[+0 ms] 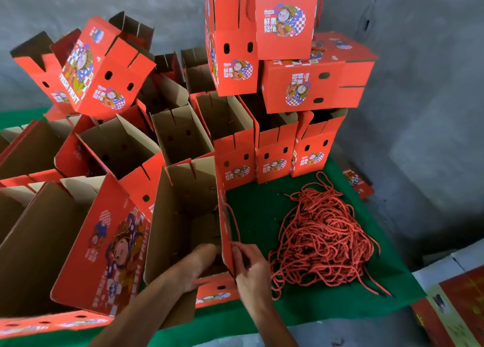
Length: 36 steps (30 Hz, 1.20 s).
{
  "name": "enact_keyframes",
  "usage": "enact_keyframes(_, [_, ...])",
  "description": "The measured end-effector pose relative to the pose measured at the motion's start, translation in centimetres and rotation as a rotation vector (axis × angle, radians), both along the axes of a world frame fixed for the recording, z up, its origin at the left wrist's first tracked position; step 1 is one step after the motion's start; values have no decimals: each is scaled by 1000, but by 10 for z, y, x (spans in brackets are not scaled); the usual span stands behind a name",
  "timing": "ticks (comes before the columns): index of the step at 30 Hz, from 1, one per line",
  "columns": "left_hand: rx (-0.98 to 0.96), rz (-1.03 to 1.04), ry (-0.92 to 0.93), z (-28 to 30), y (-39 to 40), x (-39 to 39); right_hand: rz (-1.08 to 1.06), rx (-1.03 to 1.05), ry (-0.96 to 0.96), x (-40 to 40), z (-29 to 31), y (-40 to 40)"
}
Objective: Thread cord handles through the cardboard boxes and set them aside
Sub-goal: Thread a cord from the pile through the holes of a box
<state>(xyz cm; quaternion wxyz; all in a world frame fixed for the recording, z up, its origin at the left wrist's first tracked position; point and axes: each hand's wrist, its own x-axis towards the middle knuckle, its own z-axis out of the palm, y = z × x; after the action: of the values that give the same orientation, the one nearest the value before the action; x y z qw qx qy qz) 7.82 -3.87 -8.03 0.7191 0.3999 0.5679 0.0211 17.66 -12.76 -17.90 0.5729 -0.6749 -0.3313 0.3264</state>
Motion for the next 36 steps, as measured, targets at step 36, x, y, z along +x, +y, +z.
enact_keyframes(36, [604,-12,41,-27,-2,-16,-30,69,19,-4,4,-2])
